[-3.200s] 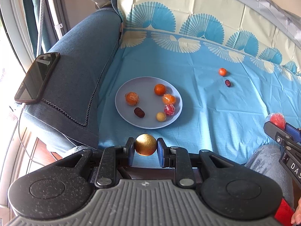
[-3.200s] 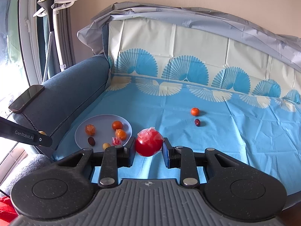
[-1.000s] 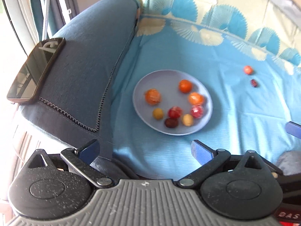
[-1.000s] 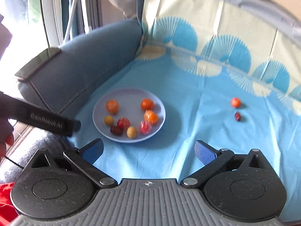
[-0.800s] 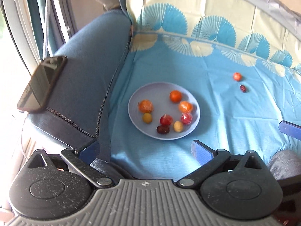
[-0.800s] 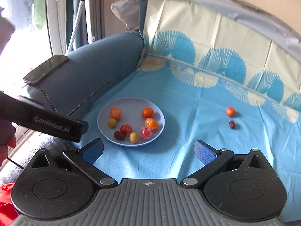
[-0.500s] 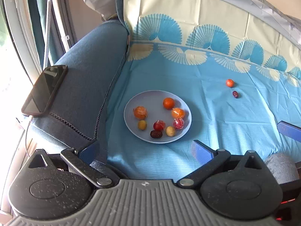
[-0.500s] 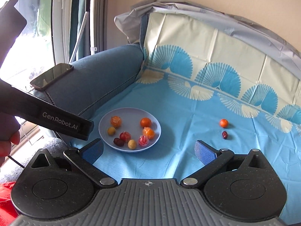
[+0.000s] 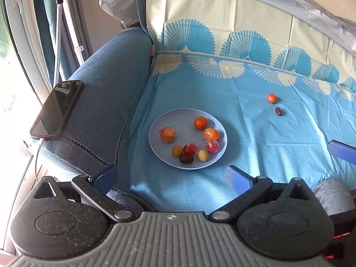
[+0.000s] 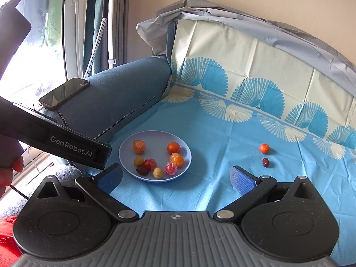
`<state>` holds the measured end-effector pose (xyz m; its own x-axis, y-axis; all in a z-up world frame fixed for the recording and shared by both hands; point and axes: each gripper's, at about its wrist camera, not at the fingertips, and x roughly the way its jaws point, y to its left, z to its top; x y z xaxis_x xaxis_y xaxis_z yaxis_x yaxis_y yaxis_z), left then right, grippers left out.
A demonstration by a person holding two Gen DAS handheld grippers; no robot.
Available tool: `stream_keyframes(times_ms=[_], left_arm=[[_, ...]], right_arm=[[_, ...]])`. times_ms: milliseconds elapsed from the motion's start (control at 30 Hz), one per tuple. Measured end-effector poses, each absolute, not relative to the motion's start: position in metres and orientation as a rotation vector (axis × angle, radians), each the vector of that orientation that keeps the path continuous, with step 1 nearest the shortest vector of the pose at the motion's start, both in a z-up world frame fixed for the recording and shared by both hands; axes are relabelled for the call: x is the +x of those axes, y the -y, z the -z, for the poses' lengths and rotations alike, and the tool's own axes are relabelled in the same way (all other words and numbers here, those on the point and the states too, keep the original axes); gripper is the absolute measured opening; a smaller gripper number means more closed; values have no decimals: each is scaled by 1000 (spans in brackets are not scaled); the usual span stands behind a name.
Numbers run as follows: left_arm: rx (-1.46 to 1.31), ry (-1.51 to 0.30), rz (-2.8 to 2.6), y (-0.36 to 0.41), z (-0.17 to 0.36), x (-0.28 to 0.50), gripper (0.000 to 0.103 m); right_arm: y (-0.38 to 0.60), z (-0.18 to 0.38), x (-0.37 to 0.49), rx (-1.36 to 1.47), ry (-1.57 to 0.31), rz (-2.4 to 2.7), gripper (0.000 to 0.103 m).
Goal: Organize fruits
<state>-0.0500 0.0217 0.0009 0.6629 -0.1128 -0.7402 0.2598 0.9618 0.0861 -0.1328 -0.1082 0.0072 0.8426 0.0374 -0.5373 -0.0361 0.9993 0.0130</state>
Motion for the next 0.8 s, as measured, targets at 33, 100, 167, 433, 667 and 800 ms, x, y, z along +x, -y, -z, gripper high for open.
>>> stream_keyframes(times_ms=[33, 100, 167, 433, 667, 800], left_arm=[[192, -822, 212, -22, 0, -50, 103], [194, -825, 213, -22, 1, -48, 103], [195, -829, 212, -23, 2, -47, 103], [201, -839, 214, -21, 6, -44, 103], [211, -852, 213, -20, 9, -40, 103], [217, -860, 215, -19, 12, -38, 103]], right_arm=[[108, -7, -132, 2, -569, -39, 102], [108, -7, -131, 2, -571, -39, 102], [107, -6, -131, 1, -575, -39, 102], [108, -3, -128, 5, -588, -39, 102], [109, 0, -125, 11, -600, -41, 102], [111, 2, -123, 18, -609, -41, 102]])
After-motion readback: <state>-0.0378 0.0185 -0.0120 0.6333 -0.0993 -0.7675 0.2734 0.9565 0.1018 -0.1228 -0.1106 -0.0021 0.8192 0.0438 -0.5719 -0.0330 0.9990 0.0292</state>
